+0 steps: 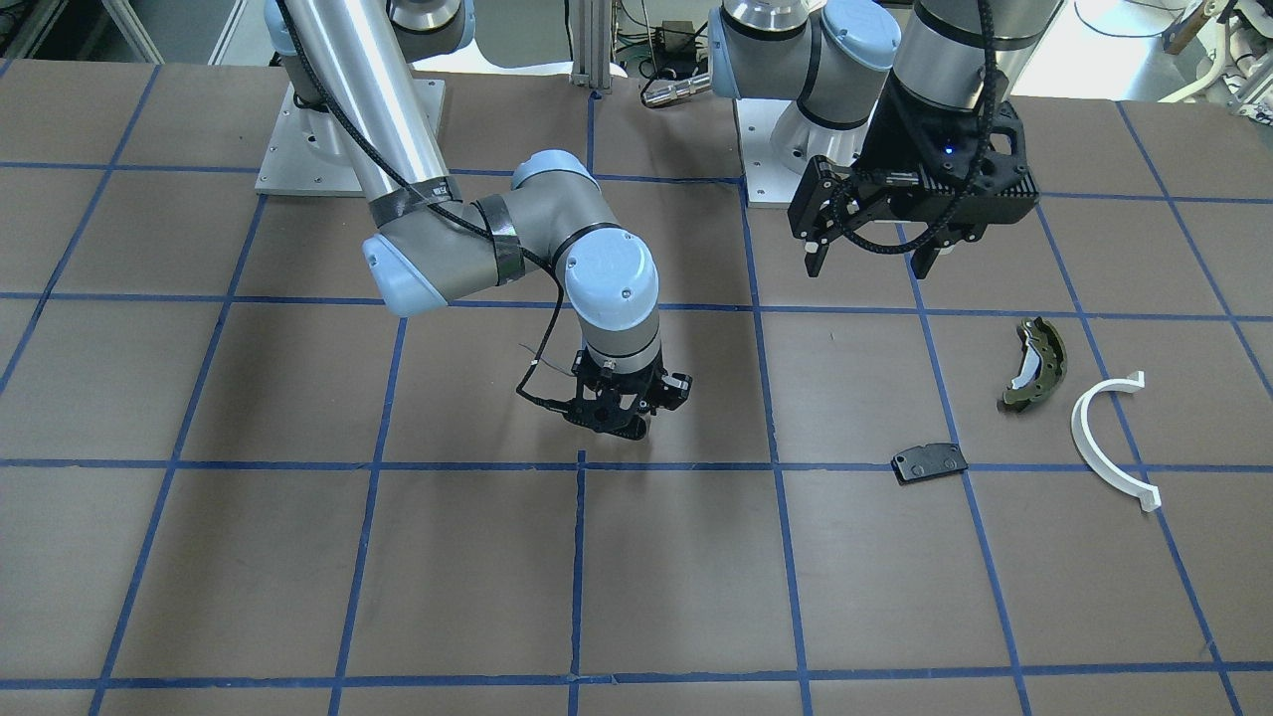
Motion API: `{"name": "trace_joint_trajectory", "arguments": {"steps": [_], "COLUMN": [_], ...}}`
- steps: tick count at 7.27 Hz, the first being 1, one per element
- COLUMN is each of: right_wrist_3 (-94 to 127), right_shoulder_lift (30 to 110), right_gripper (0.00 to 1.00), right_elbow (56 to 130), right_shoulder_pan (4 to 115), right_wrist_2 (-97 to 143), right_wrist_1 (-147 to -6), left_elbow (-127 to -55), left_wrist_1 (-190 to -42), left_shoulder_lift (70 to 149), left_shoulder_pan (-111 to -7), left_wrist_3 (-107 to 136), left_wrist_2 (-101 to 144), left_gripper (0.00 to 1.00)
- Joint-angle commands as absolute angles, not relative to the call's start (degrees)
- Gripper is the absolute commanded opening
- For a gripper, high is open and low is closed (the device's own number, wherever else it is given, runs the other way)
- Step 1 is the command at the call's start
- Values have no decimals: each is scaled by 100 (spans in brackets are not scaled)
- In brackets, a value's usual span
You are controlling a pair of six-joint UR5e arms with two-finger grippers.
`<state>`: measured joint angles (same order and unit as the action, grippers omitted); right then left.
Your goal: Place bearing gear from tray to pile
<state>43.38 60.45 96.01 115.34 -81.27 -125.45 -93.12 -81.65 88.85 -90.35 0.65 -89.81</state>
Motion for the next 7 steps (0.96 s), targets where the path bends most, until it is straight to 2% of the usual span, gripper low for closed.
{"name": "trace_joint_trajectory", "arguments": {"steps": [1, 3, 6, 7], "right_wrist_3": [3722, 2650, 771, 304], "right_shoulder_lift": [6519, 6950, 7382, 7435], "right_gripper": [83, 84, 85, 85], "right_elbow": [9624, 9624, 9598, 9589], "right_shoulder_pan": [10859, 9796, 8197, 7730], "right_wrist_2": [-8174, -8217, -8358, -8532], "right_wrist_1": [-12333, -11824, -11059, -11013], "left_elbow": [-9797, -10394, -11764, -11986], "left_wrist_1": [-8113, -7554, -5263, -4786], "left_shoulder_lift": [9069, 9359, 9912, 10140], "left_shoulder_pan": [-9026, -9026, -9044, -9044], "left_wrist_3": [62, 105, 106, 105], "left_wrist_2": [-9035, -9009, -8991, -8991], "left_gripper": [100, 100, 100, 100]}}
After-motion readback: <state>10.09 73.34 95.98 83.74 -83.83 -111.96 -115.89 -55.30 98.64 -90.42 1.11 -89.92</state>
